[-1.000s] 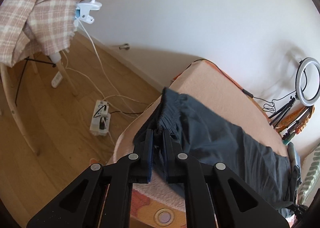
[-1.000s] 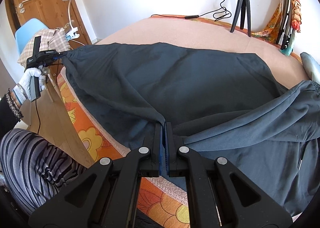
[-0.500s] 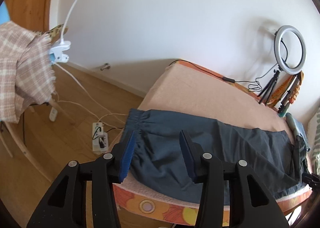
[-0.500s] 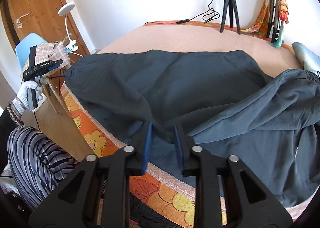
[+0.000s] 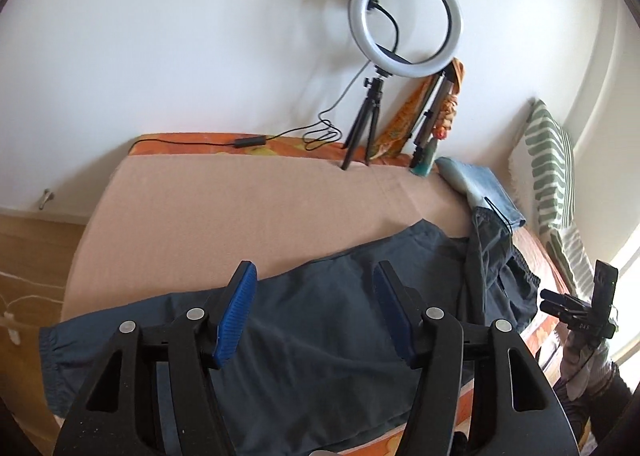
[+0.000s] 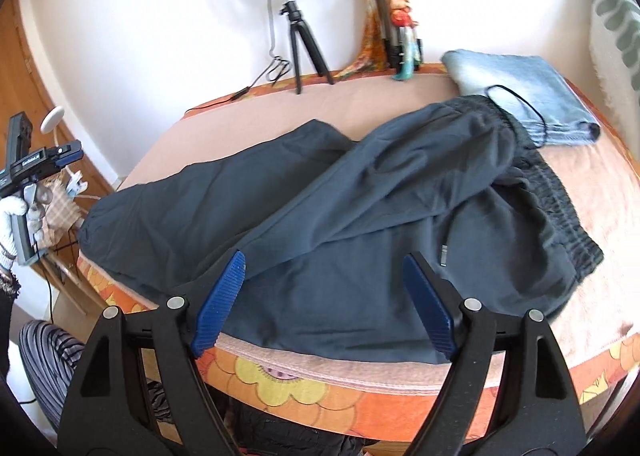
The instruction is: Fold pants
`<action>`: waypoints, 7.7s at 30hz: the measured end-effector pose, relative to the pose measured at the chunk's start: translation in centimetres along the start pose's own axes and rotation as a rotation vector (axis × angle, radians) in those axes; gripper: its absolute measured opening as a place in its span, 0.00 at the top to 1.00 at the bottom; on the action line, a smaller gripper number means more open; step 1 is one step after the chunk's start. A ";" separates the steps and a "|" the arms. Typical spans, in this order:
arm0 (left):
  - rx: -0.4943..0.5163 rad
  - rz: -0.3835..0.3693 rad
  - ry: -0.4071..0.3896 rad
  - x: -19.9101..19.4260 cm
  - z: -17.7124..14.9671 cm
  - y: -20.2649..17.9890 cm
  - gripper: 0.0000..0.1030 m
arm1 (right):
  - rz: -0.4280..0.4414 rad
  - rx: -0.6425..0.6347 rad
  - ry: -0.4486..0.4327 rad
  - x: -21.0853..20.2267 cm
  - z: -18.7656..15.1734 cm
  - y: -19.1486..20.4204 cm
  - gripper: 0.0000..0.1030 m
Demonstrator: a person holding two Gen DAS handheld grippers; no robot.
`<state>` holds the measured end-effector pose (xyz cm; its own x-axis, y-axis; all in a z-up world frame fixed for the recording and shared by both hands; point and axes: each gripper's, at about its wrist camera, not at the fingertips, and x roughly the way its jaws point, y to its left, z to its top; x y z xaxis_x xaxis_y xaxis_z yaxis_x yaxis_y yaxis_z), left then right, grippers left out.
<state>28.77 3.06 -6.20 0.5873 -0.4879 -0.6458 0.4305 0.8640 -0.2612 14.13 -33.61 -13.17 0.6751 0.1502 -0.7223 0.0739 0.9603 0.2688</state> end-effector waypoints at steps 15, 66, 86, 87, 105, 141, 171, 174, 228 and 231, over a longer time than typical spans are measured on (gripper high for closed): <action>0.084 -0.332 0.236 16.8 2.3 -17.4 0.38 | -0.194 0.323 -0.036 -2.6 -0.5 -11.4 0.19; 0.538 -0.553 0.331 20.1 -10.4 -38.8 0.98 | 0.010 0.760 -0.181 -5.2 -2.9 -23.1 0.27; 0.486 -0.600 0.390 16.5 -12.0 -38.0 0.86 | 0.022 0.850 -0.081 1.0 -3.2 -24.8 0.30; 0.474 -0.597 0.374 15.2 -11.5 -37.0 0.83 | -0.002 0.829 -0.075 1.0 -3.1 -24.6 0.36; 0.217 -0.098 0.312 10.9 -10.5 -14.5 0.73 | -0.181 0.612 -0.290 -7.2 -2.3 -18.6 0.80; 0.387 0.072 0.310 3.1 -15.2 -6.9 0.73 | -0.111 0.275 -0.109 -0.6 0.4 -7.9 0.54; 0.434 0.115 0.272 2.7 -16.1 -5.8 0.92 | 0.305 -0.385 0.202 8.9 -3.5 13.4 0.50; 0.463 0.118 0.267 2.3 -16.0 -6.2 0.99 | 0.302 -0.519 0.231 9.6 -5.8 16.8 0.50; -0.850 0.398 -0.159 -6.4 -17.1 24.1 0.80 | 0.093 -0.184 0.099 14.6 9.4 7.9 0.19; -0.747 0.448 -0.170 -6.6 -15.6 22.6 0.81 | 0.111 -0.186 0.087 14.0 9.2 8.7 0.19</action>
<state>23.90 27.75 -19.01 0.7127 -0.0446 -0.7000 -0.3892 0.8052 -0.4475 31.00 -25.33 -15.09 0.6054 0.2689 -0.7491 -0.1387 0.9625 0.2333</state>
